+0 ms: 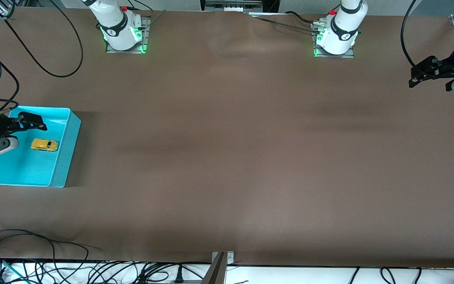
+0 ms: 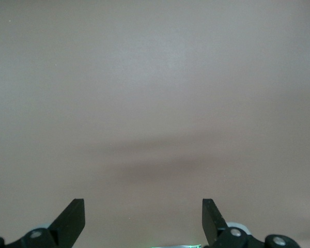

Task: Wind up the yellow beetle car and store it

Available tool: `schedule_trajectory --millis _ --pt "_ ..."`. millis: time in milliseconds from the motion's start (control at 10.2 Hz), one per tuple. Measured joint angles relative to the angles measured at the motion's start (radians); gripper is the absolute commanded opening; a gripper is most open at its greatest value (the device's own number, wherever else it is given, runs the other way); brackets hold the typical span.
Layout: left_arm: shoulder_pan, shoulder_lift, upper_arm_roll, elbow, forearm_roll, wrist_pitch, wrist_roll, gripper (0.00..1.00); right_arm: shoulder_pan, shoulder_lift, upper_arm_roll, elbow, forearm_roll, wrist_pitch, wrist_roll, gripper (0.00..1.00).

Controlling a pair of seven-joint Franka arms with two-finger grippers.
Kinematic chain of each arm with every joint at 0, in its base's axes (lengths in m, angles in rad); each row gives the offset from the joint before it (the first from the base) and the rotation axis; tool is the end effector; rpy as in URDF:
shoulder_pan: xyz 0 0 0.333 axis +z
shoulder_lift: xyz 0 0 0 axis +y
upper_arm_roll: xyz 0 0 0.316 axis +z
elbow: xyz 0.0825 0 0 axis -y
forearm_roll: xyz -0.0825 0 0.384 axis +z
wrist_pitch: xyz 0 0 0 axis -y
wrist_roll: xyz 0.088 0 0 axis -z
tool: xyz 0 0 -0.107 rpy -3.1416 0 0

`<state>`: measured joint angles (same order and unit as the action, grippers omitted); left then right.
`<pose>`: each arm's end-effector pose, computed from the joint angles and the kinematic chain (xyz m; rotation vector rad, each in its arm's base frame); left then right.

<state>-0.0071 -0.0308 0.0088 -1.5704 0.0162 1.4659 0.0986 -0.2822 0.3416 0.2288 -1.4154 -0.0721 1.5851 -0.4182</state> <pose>0.5338 0.0029 0.6327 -3.1237 0.1498 0.1164 0.6406 -0.0627 0.4971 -3.0377 -0.5609 0.2437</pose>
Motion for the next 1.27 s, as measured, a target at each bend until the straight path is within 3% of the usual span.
schedule_trajectory --millis 488,879,1269 --pt "0.0 0.0 0.0 0.006 0.0 0.0 0.0 1.0 0.017 -0.112 0.021 -0.011 0.022 -0.05 0.161 1.0" --pt "0.0 0.0 0.0 0.009 -0.001 0.0 0.0 1.0 0.12 -0.195 -0.086 -0.062 0.024 -0.054 0.299 1.0" --pt "0.0 0.0 0.0 0.01 -0.001 0.0 0.0 1.0 0.158 -0.275 -0.105 -0.135 0.024 -0.054 0.369 1.0"
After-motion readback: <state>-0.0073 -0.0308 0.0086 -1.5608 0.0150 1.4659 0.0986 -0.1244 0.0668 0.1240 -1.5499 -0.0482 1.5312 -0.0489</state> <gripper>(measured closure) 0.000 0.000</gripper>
